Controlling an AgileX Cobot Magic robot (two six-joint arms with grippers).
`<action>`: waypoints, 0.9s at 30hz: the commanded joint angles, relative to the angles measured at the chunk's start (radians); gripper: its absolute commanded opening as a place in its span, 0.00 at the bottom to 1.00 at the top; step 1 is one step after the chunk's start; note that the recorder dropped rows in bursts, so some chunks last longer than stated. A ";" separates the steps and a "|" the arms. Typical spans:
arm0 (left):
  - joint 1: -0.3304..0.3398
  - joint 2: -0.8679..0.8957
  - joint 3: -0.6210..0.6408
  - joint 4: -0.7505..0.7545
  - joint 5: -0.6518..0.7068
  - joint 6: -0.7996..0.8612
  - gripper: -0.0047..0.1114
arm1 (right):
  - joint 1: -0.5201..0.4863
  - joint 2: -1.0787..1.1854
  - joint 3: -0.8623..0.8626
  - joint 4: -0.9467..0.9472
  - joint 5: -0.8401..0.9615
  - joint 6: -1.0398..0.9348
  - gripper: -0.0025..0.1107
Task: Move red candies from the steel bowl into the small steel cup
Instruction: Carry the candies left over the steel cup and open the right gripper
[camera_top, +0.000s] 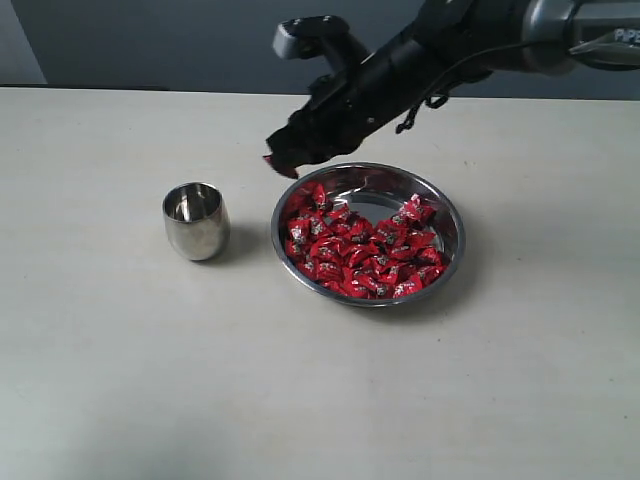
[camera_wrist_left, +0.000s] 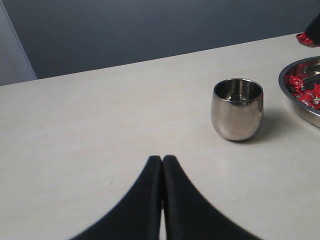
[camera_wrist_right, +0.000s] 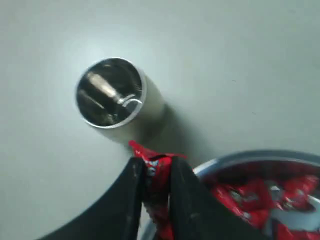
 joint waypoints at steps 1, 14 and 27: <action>-0.010 -0.004 -0.001 0.000 -0.007 -0.006 0.04 | 0.113 -0.011 -0.006 0.017 -0.142 -0.036 0.02; -0.010 -0.004 -0.001 0.000 -0.007 -0.006 0.04 | 0.181 0.166 -0.258 -0.005 -0.117 0.045 0.02; -0.010 -0.004 -0.001 0.000 -0.007 -0.006 0.04 | 0.181 0.222 -0.263 -0.143 -0.086 0.132 0.08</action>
